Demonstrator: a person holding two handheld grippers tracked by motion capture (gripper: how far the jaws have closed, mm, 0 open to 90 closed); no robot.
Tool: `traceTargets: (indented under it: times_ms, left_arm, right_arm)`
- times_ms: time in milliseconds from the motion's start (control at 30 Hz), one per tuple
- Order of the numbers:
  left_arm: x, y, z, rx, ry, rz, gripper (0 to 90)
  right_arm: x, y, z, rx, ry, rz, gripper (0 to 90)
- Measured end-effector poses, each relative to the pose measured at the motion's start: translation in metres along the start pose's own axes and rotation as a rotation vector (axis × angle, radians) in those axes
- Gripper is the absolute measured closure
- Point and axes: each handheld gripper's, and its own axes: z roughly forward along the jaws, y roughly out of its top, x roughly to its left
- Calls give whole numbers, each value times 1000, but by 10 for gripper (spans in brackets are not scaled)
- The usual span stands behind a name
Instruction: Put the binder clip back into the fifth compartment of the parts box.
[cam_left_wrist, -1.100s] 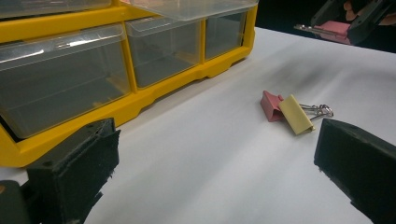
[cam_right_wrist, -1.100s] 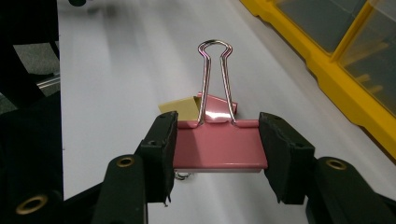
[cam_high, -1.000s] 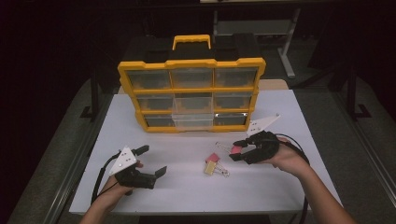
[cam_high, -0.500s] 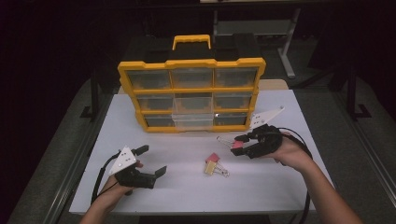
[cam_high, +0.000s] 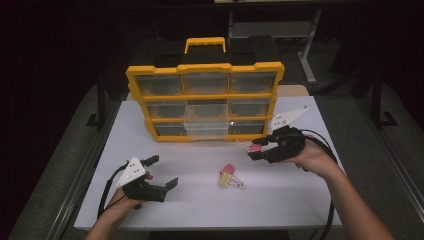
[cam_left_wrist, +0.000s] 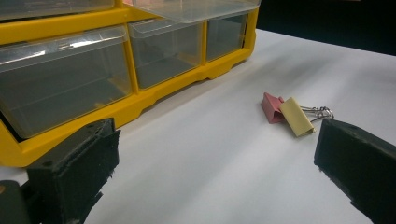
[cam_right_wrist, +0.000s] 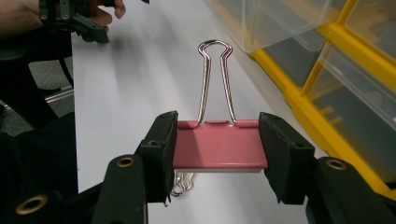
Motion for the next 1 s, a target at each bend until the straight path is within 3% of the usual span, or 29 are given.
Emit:
traceTargets:
  times_ms: [1000]
  left_arm:
    - [0, 0, 0, -1, -2, 2, 0]
  right_arm:
    - [-10, 41, -22, -58, 0, -6, 485]
